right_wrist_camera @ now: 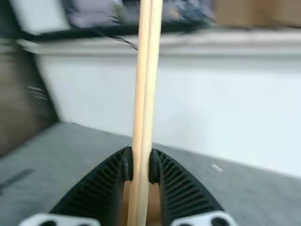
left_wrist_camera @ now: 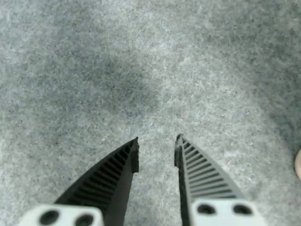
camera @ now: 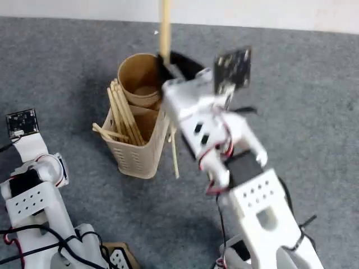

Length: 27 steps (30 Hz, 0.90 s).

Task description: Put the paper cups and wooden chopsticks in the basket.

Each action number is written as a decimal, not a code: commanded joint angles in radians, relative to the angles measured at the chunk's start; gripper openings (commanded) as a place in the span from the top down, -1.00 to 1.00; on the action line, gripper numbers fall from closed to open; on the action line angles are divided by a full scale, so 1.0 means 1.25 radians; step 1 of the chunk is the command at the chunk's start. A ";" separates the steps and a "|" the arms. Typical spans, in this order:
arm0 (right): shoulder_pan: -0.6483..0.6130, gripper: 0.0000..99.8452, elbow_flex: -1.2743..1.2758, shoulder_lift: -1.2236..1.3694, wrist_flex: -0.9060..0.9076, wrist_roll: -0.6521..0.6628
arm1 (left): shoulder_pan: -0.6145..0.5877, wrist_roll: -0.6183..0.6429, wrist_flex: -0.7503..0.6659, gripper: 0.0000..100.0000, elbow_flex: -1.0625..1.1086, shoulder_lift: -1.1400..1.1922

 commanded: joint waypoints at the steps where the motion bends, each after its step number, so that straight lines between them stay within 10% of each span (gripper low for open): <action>1: -0.068 0.99 0.023 -0.050 -0.047 -0.006 | 0.012 -0.004 -0.011 0.68 -0.003 -0.010; 22: -0.125 0.97 0.316 -0.056 -0.236 0.054 | 0.009 -0.004 -0.039 0.68 0.013 -0.013; 27: -0.127 0.70 0.310 -0.057 -0.165 0.055 | 0.009 -0.004 -0.039 0.68 0.013 -0.013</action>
